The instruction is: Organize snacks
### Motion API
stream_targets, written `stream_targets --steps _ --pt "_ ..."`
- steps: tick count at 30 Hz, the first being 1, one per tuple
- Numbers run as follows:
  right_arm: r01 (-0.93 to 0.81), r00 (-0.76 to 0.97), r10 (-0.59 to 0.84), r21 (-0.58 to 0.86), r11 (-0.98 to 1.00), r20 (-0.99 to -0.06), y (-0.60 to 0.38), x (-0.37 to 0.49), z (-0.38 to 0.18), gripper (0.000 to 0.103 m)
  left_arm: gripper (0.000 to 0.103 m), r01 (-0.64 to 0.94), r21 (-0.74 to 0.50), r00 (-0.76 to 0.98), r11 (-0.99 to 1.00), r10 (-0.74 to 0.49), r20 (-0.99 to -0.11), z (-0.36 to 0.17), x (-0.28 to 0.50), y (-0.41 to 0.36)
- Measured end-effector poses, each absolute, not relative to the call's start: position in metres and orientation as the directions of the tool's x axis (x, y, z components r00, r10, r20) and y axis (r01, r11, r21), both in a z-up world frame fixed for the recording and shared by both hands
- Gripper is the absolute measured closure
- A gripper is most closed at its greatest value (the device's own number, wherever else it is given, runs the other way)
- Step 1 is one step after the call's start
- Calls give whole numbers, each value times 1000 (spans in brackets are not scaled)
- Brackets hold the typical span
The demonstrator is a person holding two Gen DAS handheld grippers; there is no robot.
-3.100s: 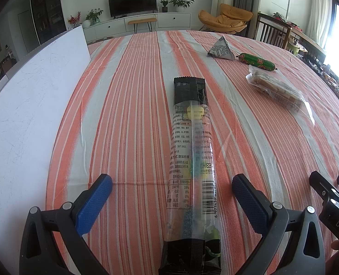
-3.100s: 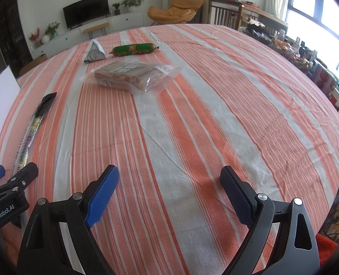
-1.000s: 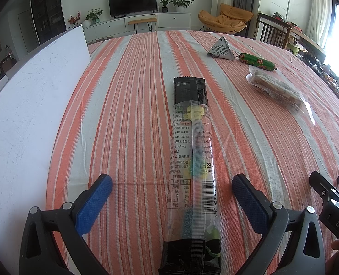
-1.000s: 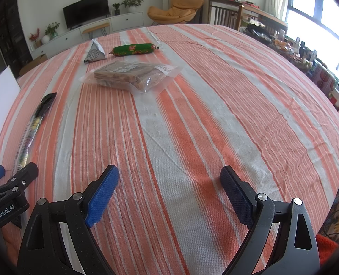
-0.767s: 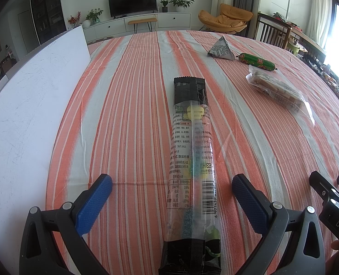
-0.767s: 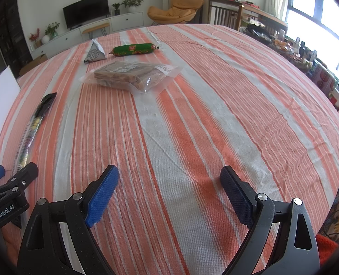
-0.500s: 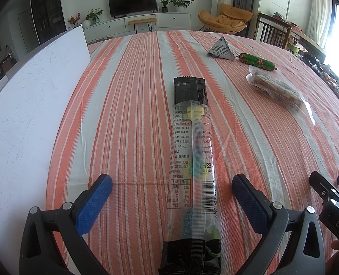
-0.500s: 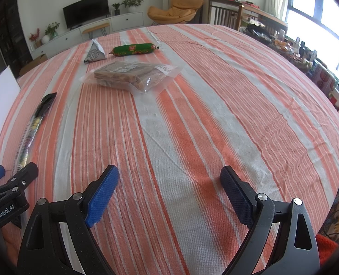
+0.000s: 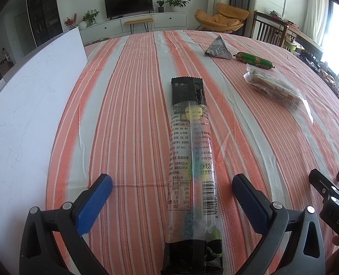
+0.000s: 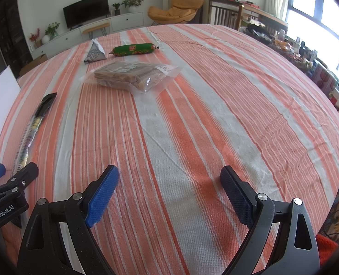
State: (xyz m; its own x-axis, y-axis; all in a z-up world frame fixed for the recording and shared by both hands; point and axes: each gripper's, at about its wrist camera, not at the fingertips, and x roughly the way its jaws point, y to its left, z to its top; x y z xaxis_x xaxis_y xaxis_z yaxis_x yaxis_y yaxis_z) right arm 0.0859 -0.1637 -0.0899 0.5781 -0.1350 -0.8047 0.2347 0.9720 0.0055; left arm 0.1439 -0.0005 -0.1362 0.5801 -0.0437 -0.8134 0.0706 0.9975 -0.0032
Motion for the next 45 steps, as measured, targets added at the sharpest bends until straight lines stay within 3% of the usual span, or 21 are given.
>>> stream_targets --steps 10,14,18,24,28,35,39,41,42,44,45 --pt "226 580 -124 13 974 -805 -164 85 -90 10 0 71 -3 580 998 -44 -813 -136 144 -1" --pt "210 661 11 199 957 -750 -185 73 -72 12 0 71 -4 580 998 -44 -813 -136 144 -1" --pt "192 734 40 265 945 -678 -211 68 -42 12 0 70 -3 580 998 -43 -813 -136 144 -1" --pt "-206 611 103 -32 978 -785 -193 146 -22 12 0 70 -3 580 998 -44 -813 -136 144 -1" --pt "-399 494 109 -114 910 -862 -166 201 -32 12 0 70 -3 580 998 -43 -813 -136 144 -1" --pt "-422 371 94 -77 903 -924 -140 288 -74 12 0 70 -3 580 998 -44 -813 -136 144 -1" --pt "-343 302 145 34 939 -942 -154 306 -92 11 0 70 -4 580 998 -44 -813 -136 144 -1" --pt "-289 309 175 83 954 -935 -166 301 -90 17 0 70 -4 580 998 -44 -813 -136 144 -1" --pt "-276 322 169 78 958 -931 -170 296 -87 33 0 71 -4 580 998 -44 -813 -136 144 -1" --pt "-229 323 206 135 964 -924 -181 281 -80 52 0 73 -6 580 997 -47 -813 -136 144 -1" --pt "-186 317 234 182 966 -919 -189 272 -79 53 0 77 -5 574 997 -48 -817 -136 144 -1"
